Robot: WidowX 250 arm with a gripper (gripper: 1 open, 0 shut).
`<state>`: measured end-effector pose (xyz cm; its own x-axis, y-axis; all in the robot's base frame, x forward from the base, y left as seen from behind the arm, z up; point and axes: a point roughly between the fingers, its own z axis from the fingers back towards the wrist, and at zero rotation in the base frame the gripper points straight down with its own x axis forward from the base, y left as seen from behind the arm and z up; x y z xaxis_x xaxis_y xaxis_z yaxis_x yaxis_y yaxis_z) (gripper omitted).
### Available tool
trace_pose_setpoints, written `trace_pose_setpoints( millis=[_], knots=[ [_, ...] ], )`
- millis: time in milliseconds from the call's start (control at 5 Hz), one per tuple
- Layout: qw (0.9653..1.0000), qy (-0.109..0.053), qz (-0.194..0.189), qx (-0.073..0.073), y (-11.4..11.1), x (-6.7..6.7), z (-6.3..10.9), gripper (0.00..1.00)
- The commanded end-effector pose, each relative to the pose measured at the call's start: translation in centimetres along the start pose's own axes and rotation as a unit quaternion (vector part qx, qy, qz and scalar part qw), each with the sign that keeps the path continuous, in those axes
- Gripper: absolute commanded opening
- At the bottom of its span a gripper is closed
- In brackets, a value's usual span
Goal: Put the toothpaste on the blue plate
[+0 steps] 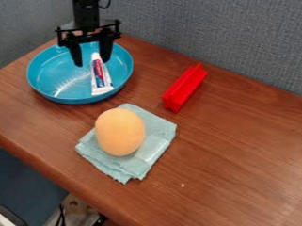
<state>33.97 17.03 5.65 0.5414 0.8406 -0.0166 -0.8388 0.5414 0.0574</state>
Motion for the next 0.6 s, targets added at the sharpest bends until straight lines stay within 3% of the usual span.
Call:
trace_pose_setpoints(
  millis=[0, 200, 400],
  knots=[
    [0.9995, -0.028, 0.0, -0.014, 0.18, 0.84, 1.75, 0.0],
    [0.9994, -0.03, -0.001, -0.015, 0.18, 0.98, 1.66, 0.0],
    [0.9994, -0.032, -0.006, -0.011, 0.18, 1.02, 1.52, 1.0]
  ],
)
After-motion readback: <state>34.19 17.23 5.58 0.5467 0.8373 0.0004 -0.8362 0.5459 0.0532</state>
